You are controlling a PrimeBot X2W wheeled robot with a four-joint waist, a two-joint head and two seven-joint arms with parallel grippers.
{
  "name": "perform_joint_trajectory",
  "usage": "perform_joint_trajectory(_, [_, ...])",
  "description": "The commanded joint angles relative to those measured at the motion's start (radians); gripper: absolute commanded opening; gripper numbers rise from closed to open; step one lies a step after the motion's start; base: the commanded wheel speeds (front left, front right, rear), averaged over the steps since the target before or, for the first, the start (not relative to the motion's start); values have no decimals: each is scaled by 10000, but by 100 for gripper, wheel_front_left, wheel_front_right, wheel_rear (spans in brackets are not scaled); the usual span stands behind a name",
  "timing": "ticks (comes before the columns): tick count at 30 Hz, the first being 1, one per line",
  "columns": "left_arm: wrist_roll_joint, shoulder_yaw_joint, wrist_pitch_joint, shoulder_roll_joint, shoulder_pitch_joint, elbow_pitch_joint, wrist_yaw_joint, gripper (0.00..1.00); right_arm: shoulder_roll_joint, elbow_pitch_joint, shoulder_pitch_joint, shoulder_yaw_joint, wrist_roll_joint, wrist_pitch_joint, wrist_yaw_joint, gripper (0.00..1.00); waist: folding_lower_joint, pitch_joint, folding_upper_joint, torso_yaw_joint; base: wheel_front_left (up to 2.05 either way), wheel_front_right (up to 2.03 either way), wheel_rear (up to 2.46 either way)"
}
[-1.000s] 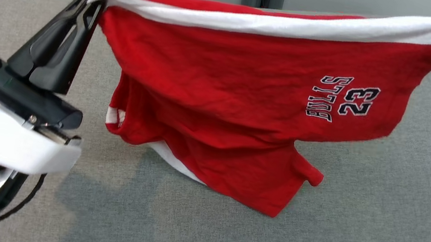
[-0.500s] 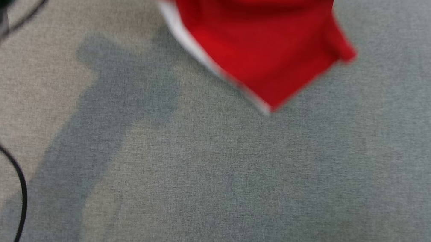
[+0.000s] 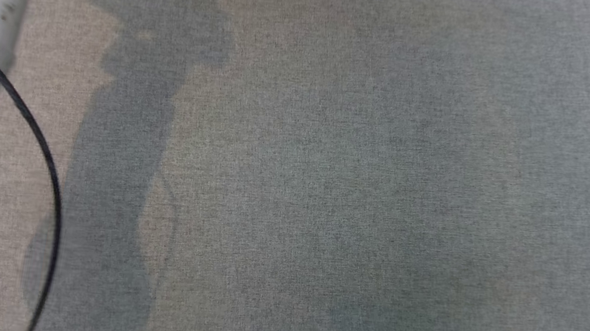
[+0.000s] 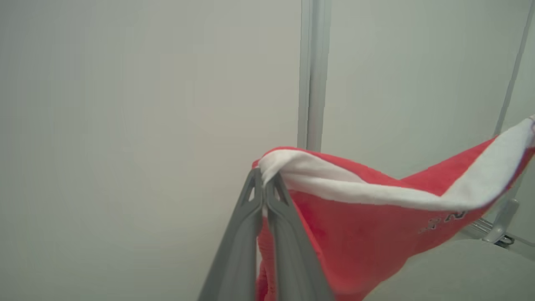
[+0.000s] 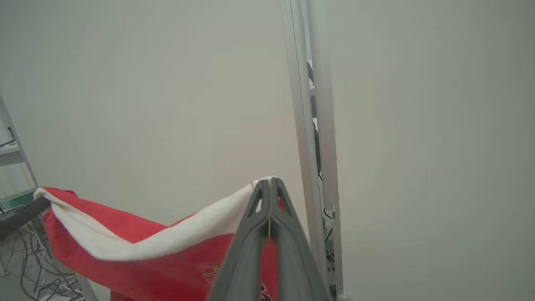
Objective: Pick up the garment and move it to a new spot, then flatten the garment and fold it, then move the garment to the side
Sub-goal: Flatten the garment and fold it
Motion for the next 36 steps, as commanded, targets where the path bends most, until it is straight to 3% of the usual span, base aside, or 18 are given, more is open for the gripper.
perform_joint_trajectory(1, [-192, -129, -289, -107, 457, 390, -60, 0, -92, 252, 408, 374, 169, -133, 1, 0, 0, 175, 0, 58, 0, 0, 0])
perform_joint_trajectory(7, [-1025, -878, -1278, -633, 2419, 969, -78, 0, -474, 304, 2221, 1367, 1321, -646, 1, 0, 0, 269, 0, 207, 0, 0, 0])
perform_joint_trajectory(14, [-1552, -1345, -1577, -804, 5459, -42, -72, 0, -1514, -1011, 5470, 2265, 2623, -1033, 3, 0, 0, -137, 0, 403, 0, 0, 0])
perform_joint_trajectory(20, [-997, -1509, -1578, -426, 8019, -1640, -62, 0, -2287, -2747, 8272, 1762, 3147, -1095, 1, 0, 0, -848, 0, 424, 0, 0, 0])
perform_joint_trajectory(26, [-886, -1824, -1312, 163, 9437, -2819, 95, 0, -2682, -4337, 10551, 1243, 3247, -1077, 1, 0, 0, -1304, 0, 435, 0, 0, 0])
perform_joint_trajectory(32, [-1038, -1887, -37, 1329, 11401, -5437, 918, 0, -3020, -6056, 12869, 460, 3098, -516, 1, 0, 0, -1814, 0, 325, 0, 0, 0])
perform_joint_trajectory(36, [-1247, -1779, 1207, 2300, 13176, -8144, 2013, 0, -2899, -7441, 14615, -670, 2576, 409, 1, 0, 0, -2258, 0, 321, 0, 0, 0])
